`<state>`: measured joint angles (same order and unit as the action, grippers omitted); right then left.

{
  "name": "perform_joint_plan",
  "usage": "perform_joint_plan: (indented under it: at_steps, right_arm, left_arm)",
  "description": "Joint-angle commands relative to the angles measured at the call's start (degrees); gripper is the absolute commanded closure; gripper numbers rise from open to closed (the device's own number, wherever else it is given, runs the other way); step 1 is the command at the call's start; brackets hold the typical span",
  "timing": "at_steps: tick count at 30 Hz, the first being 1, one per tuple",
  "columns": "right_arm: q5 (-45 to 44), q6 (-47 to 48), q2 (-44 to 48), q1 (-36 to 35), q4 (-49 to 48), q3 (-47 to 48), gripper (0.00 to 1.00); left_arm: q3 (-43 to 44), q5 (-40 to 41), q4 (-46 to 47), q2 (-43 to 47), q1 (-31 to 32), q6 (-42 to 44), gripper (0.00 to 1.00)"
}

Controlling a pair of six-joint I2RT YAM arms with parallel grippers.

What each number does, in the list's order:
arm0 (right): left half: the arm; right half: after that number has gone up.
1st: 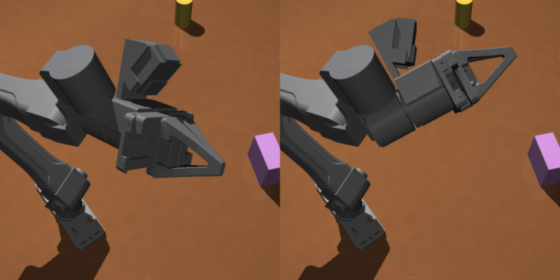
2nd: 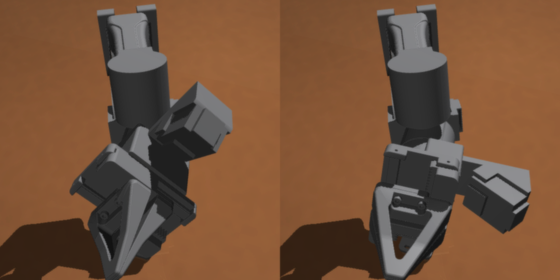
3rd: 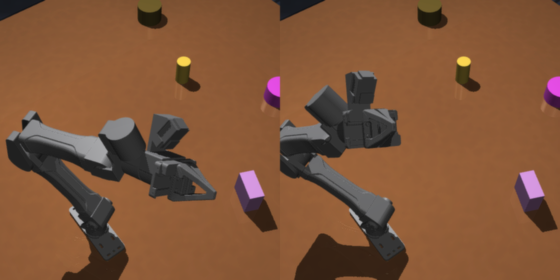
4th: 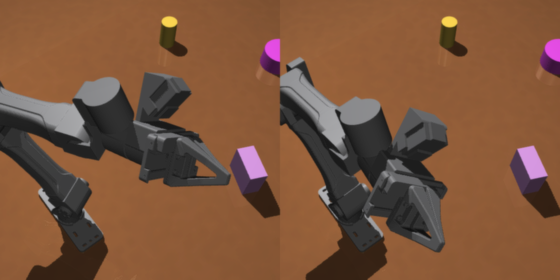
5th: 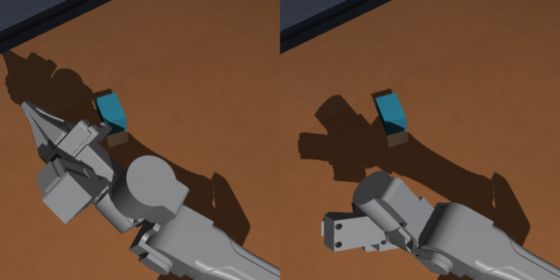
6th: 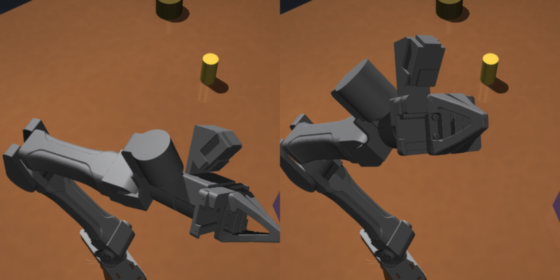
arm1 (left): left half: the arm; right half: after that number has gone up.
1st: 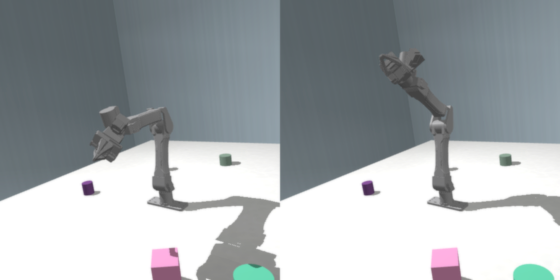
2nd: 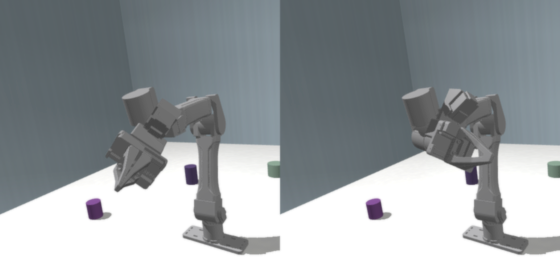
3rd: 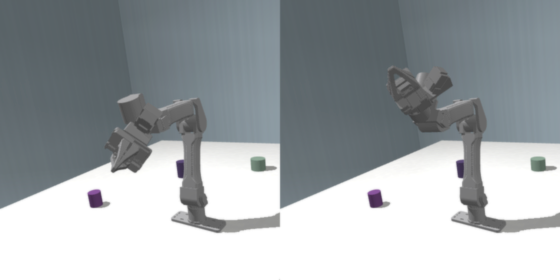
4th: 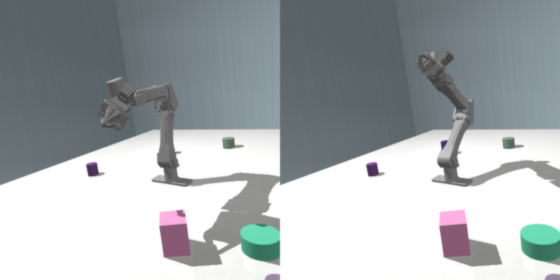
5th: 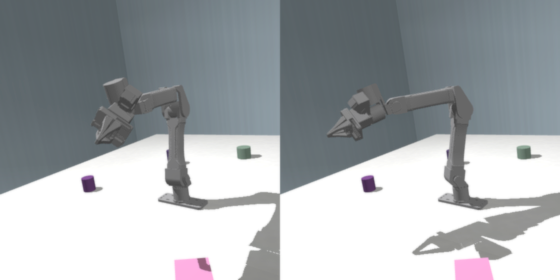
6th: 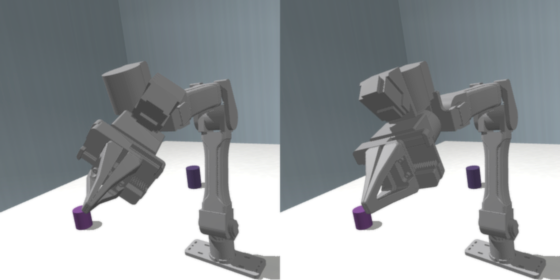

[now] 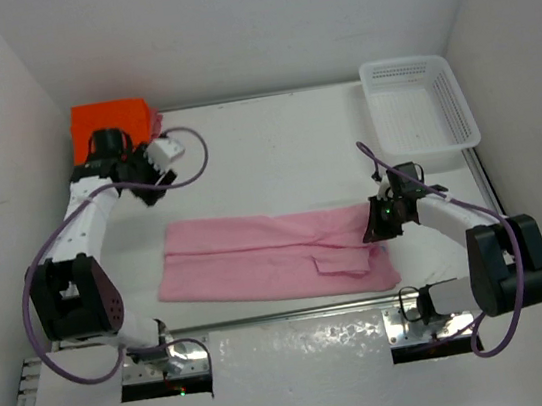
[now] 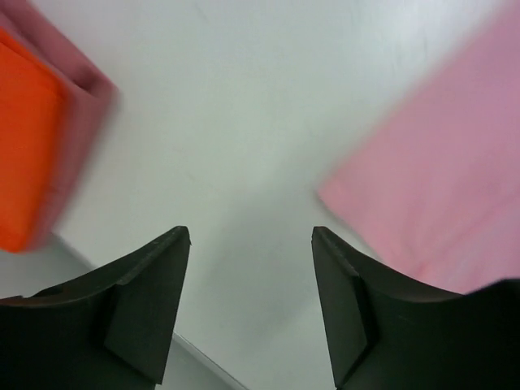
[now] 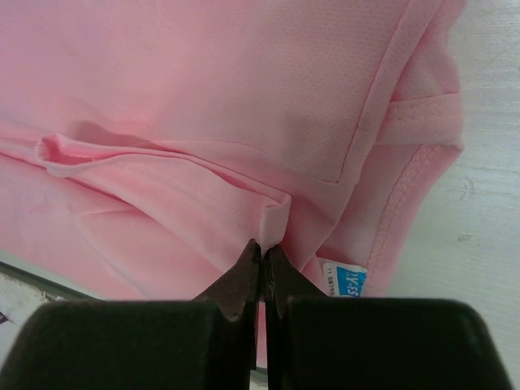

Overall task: Fold and stack the t-shirts
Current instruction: Fold the other side of the tshirt into a rectangle

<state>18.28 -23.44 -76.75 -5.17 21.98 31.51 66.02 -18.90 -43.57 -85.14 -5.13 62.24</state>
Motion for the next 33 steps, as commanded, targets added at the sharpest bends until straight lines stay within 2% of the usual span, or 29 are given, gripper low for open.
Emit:
perform_joint_plan:
  at_steps: [1,3,4,5,7,10,14,18,22,26,27,33]
  right_arm:
    - [0.96,-0.9,-0.15,-0.1,-3.08,-0.39,1.0]
    - [0.96,-1.52,-0.24,-0.1,-3.69,-0.74,1.0]
    - [1.05,-1.69,-0.24,-0.1,-4.22,-0.92,1.0]
    - [1.14,-1.87,-0.5,-0.1,-4.48,-1.27,1.0]
    - [0.88,-2.22,-0.59,-0.1,-5.19,-1.71,1.0]
    - [0.79,-2.84,-0.77,-0.1,-6.24,-2.15,1.0]
    - [0.79,-3.63,-0.77,-0.1,-7.47,-2.59,1.0]
    - [0.79,-3.8,-0.77,-0.19,-8.44,-3.12,1.0]
    - [0.88,-3.89,-0.59,-0.1,-8.27,-2.86,1.0]
    - [0.7,-3.63,-0.51,-0.1,-8.09,-2.5,1.0]
    - [0.7,-3.63,-0.51,-0.1,-8.09,-2.42,1.0]
    - [0.88,-3.63,-0.94,-0.1,-8.09,-2.15,1.0]
  left_arm:
    - [10.87,-11.07,2.0,1.21,13.74,-18.6,0.41]
    - [12.03,-12.83,4.27,-1.24,22.13,-24.33,0.41]
    - [11.77,-13.36,5.85,-2.47,29.57,-26.71,0.41]
    - [11.42,-12.49,7.61,-5.27,33.04,-30.91,0.4]
    - [10.62,-10.56,12.53,-8.53,41.55,-33.57,0.4]
    - [11.24,-10.11,18.15,-16.08,47.47,-39.71,0.38]
    - [14.12,-10.9,25.54,-22.06,49.95,-46.22,0.37]
    - [16.51,-8.0,28.27,-26.21,51.97,-48.52,0.37]
    - [17.13,-7.91,26.35,-30.07,53.02,-48.27,0.45]
    - [15.2,-10.1,26.78,-29.99,53.2,-48.53,0.48]
    - [15.28,-10.2,26.52,-30.08,53.55,-48.09,0.52]
    - [17.91,-5.1,21.86,-32.28,54.26,-44.93,0.56]
